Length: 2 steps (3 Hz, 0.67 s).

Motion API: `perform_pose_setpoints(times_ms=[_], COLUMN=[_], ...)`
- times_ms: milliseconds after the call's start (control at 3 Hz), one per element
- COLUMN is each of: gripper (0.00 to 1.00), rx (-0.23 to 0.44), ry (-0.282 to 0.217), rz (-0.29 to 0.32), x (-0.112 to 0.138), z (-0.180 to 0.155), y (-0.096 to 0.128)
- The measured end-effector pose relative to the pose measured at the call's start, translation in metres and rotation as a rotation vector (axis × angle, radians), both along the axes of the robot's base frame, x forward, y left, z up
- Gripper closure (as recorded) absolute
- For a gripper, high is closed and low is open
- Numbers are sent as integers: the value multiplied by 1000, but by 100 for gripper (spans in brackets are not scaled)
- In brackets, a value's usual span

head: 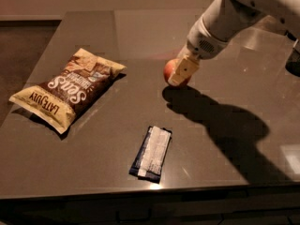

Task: Move apple near rxbar blueberry

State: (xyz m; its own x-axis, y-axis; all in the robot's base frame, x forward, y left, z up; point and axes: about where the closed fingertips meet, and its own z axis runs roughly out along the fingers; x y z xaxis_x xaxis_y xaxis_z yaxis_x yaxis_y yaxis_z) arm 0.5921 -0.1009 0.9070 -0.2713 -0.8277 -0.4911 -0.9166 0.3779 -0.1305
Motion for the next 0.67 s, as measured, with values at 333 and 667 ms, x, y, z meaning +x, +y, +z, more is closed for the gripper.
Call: perform_pose_setpoints(times_ms=[333,667], gripper=[100,100], rx=[-12,-14], ry=[12,24], rz=[55,95], x=[-42,-72], z=[-9,-16], y=[-1,-2])
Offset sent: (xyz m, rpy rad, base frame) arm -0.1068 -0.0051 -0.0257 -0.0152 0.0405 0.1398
